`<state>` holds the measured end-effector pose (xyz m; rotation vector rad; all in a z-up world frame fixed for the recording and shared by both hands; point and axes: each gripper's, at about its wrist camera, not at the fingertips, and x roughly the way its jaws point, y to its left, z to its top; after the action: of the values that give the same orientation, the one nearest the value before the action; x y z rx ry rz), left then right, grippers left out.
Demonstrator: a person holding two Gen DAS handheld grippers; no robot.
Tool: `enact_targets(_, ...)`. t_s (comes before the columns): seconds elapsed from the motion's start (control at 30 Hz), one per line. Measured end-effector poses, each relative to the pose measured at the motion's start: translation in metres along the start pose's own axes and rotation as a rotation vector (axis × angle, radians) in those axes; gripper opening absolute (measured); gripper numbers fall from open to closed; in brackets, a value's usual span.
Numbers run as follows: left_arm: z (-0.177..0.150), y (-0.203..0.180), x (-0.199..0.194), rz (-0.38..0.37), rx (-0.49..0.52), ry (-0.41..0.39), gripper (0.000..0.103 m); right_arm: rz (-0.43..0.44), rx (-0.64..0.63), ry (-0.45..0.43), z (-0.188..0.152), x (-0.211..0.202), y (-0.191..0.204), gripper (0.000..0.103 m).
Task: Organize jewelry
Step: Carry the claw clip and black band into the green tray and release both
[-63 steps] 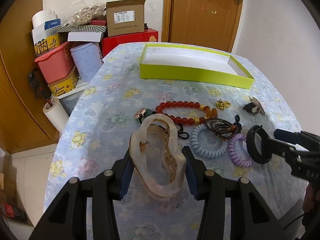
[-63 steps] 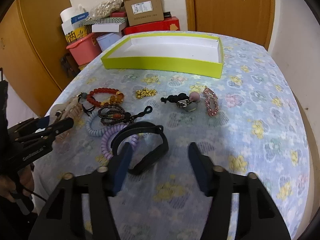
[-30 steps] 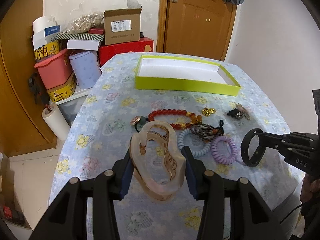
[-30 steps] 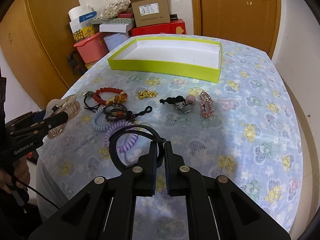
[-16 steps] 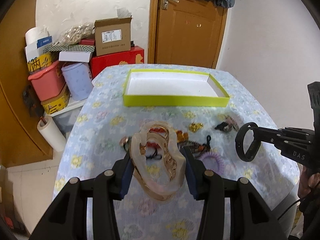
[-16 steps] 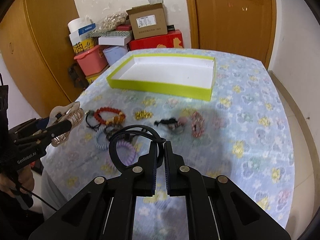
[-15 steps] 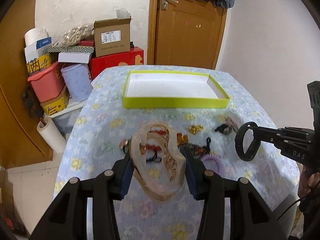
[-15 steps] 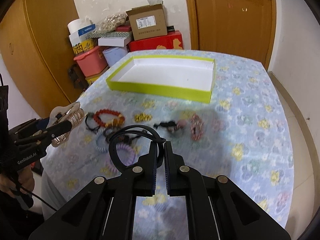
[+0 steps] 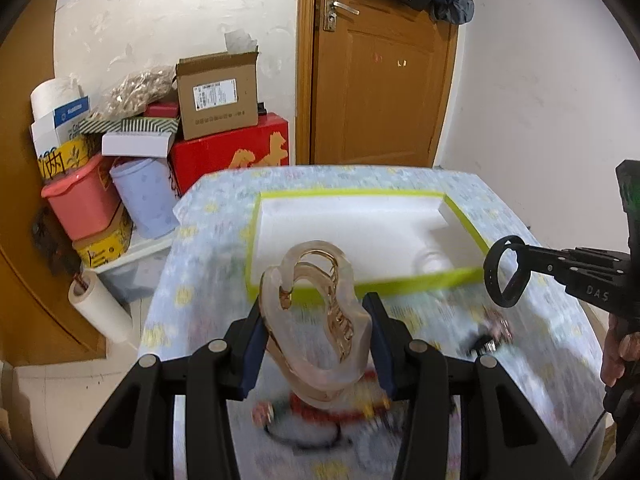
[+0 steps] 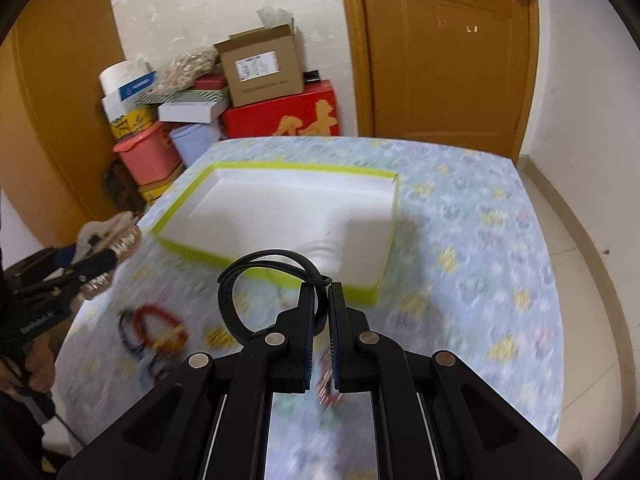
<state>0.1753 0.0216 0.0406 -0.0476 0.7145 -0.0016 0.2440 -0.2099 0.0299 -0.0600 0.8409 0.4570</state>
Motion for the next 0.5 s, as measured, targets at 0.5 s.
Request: enact_targets(0.5,0.051,0.015,0.09,0.008,-0.019,0.062,0.048,-0.035,0.019,0.064,0.063,0.085,-0.025,0.007)
